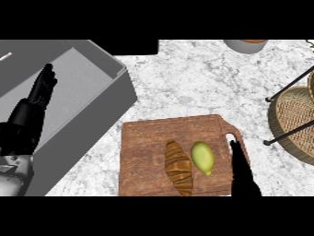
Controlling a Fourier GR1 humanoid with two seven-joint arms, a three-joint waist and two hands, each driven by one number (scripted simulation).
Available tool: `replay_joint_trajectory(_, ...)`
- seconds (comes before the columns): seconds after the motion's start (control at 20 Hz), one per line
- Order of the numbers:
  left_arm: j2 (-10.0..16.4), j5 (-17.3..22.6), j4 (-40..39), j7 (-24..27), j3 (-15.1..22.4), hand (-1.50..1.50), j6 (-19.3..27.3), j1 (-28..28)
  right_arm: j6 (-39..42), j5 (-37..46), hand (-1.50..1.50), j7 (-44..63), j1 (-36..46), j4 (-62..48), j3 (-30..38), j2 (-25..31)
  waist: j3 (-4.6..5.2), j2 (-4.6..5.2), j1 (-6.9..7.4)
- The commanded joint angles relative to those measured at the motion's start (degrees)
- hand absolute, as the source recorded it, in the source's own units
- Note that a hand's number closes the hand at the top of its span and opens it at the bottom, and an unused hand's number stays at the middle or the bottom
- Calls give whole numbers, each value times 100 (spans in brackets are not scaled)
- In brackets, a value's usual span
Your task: Pick the lemon from the cutting board and place it in the tiered basket
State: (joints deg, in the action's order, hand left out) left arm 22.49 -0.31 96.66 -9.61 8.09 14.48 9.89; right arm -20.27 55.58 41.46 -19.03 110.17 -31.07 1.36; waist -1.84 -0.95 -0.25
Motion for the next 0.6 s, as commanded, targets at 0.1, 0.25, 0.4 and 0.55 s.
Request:
replay_joint_trajectory(0.1, 97, -111, -706, 50, -131, 0, -78, -296, -164, -190, -150, -27, 413, -600, 198, -131, 184, 128, 40)
replay_joint_trajectory(0.25, -41, -205, -535, 161, 13, 0, 1, -557, -150, -283, -150, -136, 519, -726, 283, -131, 184, 117, 66)
replay_joint_trajectory(0.4, 99, -77, -931, 384, -292, 0, -147, -354, -6, -330, -150, -41, 625, -759, 213, -133, 191, 132, 22)
replay_joint_trajectory(0.55, 119, -44, -795, -20, -300, 0, -210, -8, -118, -622, -150, -121, 1065, -1286, 338, -133, 182, 137, 47)
